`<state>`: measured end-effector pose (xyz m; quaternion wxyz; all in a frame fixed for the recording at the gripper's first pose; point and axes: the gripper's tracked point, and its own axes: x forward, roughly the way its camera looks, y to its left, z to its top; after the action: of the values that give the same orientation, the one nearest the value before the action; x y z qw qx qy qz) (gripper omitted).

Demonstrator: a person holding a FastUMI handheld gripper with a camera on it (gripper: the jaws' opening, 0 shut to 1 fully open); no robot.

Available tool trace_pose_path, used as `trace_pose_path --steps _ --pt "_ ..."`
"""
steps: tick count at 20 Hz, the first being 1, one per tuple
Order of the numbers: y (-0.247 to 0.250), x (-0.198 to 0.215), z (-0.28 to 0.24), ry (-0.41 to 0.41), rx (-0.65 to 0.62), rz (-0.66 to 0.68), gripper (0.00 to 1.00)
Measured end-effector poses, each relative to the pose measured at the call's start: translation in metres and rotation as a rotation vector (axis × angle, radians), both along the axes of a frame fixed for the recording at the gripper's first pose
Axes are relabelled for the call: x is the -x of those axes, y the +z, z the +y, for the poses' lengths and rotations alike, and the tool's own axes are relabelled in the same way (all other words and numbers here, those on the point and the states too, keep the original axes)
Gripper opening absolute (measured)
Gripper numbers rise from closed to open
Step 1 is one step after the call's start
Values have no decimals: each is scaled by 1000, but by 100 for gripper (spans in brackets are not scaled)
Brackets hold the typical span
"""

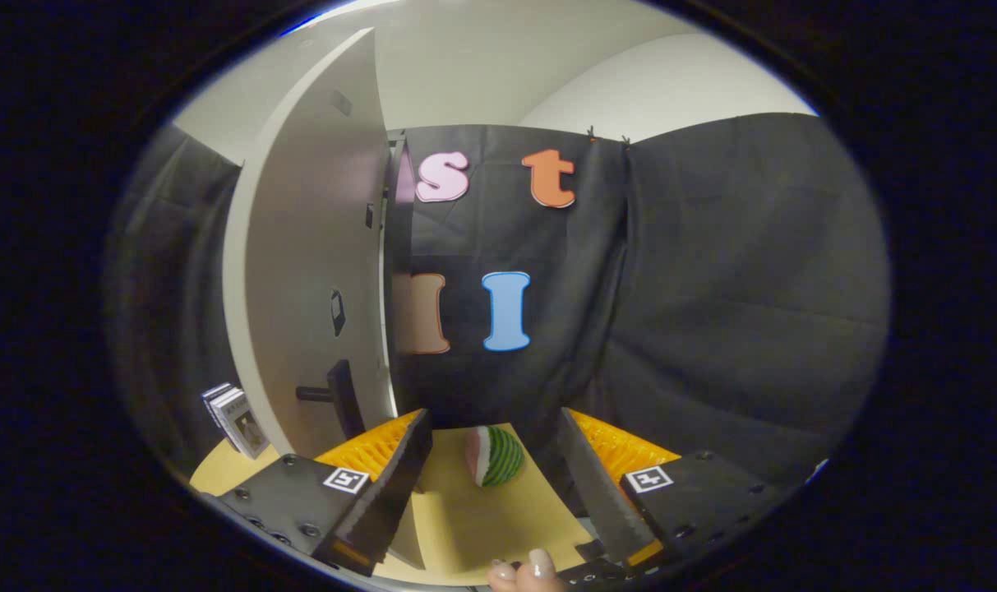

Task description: Open the shoe cabinet door, grab the shoes and put them into the shoe cabinet, then close the shoe cabinet door.

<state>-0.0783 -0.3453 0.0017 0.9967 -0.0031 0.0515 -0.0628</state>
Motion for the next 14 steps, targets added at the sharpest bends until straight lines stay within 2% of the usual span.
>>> trace_pose_path --steps 4,7,14 --pt "-10 -36 13 86 -17 22 97" --pt "-9 -43 21 120 -15 20 97" --pt "-11 -39 31 105 -32 13 97"
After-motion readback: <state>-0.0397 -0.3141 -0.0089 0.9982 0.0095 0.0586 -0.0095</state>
